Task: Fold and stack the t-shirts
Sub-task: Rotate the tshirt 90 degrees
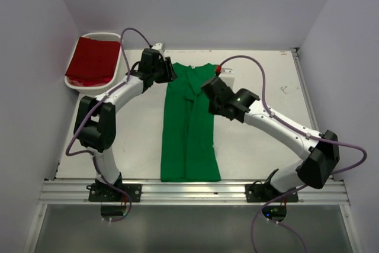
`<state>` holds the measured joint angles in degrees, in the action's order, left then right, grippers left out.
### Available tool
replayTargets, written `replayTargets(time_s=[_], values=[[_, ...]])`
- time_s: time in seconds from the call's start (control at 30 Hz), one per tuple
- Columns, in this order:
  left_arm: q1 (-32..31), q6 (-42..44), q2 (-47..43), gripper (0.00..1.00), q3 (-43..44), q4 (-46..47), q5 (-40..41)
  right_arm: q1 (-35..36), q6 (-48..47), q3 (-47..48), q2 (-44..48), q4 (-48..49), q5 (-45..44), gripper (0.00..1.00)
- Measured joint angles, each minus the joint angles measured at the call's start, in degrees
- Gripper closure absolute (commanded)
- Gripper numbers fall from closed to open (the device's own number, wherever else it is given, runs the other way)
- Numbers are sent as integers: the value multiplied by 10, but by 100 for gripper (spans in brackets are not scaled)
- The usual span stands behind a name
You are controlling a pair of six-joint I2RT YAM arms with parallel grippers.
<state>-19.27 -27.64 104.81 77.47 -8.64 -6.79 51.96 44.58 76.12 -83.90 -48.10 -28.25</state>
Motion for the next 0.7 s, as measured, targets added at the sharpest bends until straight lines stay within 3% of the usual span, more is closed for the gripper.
replayTargets(time_s=[0.1, 0.27, 0.47, 0.7], values=[[0, 3, 32, 55, 39, -2, -5, -84, -43, 21, -14, 39, -7, 76], [0, 5, 79, 56, 71, -12, -9, -159, -99, 103, -110, 93, 57, 47], [0, 5, 91, 57, 61, -25, -12, -224, -122, 192, -233, 139, 166, 43], [0, 3, 41, 56, -41, -17, -10, -285, -109, 244, -330, 174, 266, 46]])
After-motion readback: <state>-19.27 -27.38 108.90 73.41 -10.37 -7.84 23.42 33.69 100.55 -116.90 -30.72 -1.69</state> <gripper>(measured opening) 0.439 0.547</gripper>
